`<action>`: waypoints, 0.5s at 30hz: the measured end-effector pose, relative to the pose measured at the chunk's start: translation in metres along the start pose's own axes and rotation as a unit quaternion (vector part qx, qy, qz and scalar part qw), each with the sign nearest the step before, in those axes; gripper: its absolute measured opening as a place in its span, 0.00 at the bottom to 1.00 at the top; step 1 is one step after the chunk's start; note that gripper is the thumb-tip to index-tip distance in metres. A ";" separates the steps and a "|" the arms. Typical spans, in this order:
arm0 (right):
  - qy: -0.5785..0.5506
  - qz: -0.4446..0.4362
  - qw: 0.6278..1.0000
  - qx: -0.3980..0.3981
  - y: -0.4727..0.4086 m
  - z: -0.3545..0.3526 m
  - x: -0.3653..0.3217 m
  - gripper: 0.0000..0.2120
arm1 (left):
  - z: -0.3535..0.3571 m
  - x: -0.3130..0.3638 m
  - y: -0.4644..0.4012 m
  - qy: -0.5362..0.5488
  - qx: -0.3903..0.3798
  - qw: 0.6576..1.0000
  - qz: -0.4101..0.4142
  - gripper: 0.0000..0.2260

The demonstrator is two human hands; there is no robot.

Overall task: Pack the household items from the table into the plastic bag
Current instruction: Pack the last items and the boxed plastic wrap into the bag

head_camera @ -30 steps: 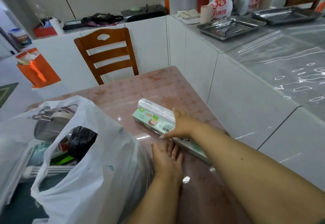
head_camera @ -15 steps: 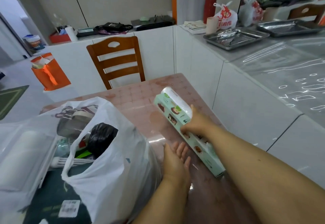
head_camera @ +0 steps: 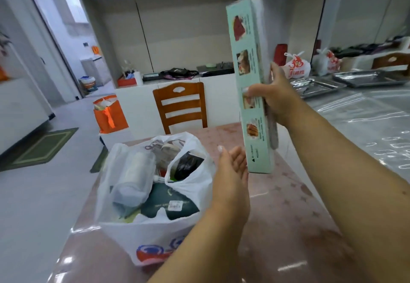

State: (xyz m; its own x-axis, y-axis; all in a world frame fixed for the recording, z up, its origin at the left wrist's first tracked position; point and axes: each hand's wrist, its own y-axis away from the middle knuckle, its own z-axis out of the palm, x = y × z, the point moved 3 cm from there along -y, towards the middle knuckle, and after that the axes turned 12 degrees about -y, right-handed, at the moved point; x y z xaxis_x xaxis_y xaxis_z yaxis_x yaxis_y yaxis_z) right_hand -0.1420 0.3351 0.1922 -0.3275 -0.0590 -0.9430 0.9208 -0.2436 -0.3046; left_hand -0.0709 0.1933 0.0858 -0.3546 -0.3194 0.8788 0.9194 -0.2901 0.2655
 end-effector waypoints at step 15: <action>-0.110 -0.070 0.987 -0.094 0.049 0.202 -0.013 0.39 | -0.217 0.142 0.026 -0.624 0.363 0.691 0.026 0.22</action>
State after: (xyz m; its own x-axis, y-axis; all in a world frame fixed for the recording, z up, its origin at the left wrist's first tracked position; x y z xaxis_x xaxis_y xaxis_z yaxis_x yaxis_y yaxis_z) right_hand -0.1357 0.1285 0.2167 -0.4737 -0.2509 -0.8442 0.8793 -0.0809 -0.4694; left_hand -0.1346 -0.0552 0.1313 -0.3108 0.8467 0.4320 0.9294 0.3660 -0.0487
